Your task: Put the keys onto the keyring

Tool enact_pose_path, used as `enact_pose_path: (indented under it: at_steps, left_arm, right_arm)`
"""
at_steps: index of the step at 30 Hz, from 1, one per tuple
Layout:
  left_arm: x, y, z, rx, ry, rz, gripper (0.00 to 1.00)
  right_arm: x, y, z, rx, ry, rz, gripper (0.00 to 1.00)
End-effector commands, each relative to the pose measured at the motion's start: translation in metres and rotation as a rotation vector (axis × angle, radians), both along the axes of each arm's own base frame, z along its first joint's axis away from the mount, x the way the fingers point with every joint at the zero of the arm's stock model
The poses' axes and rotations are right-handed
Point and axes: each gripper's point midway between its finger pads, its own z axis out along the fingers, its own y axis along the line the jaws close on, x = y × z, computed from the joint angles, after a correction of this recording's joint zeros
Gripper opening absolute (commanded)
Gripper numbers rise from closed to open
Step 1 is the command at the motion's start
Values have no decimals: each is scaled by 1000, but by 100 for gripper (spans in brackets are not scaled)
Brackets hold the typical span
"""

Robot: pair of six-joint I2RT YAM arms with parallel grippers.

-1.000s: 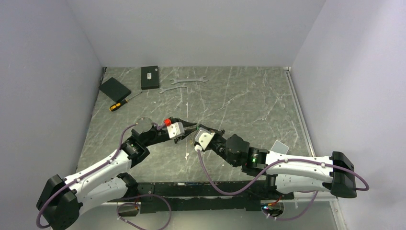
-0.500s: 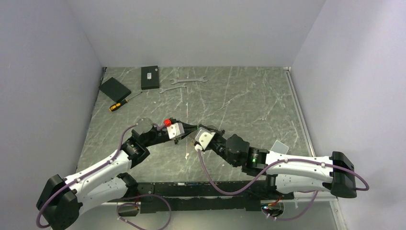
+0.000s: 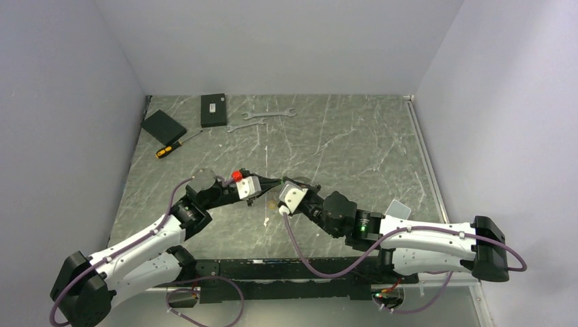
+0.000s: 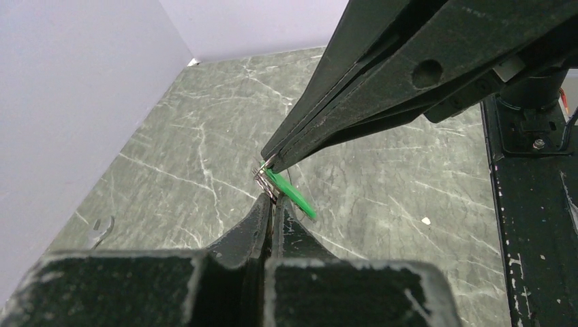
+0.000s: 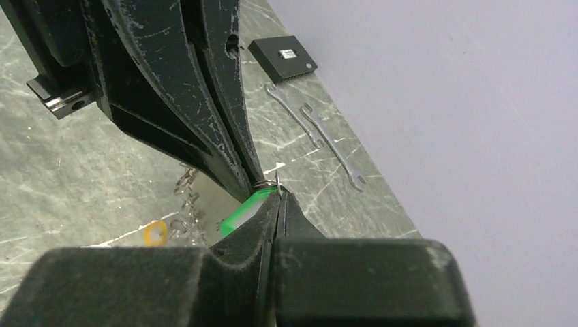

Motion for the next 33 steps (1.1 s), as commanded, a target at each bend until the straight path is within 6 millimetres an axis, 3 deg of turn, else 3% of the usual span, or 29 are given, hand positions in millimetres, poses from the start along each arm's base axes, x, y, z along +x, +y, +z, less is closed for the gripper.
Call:
enact_pose_path:
  at_steps: [1, 19, 33]
  left_arm:
    - [-7, 1, 12, -16, -62, -28, 0]
    - [-31, 8, 27, 1, -157, -107, 0]
    - [-39, 6, 27, -3, -175, -142, 0]
  right_arm:
    - [0, -8, 29, 117, -18, -24, 0]
    - [13, -5, 16, 125, 67, -50, 0]
    - [18, -4, 11, 115, 93, -67, 0]
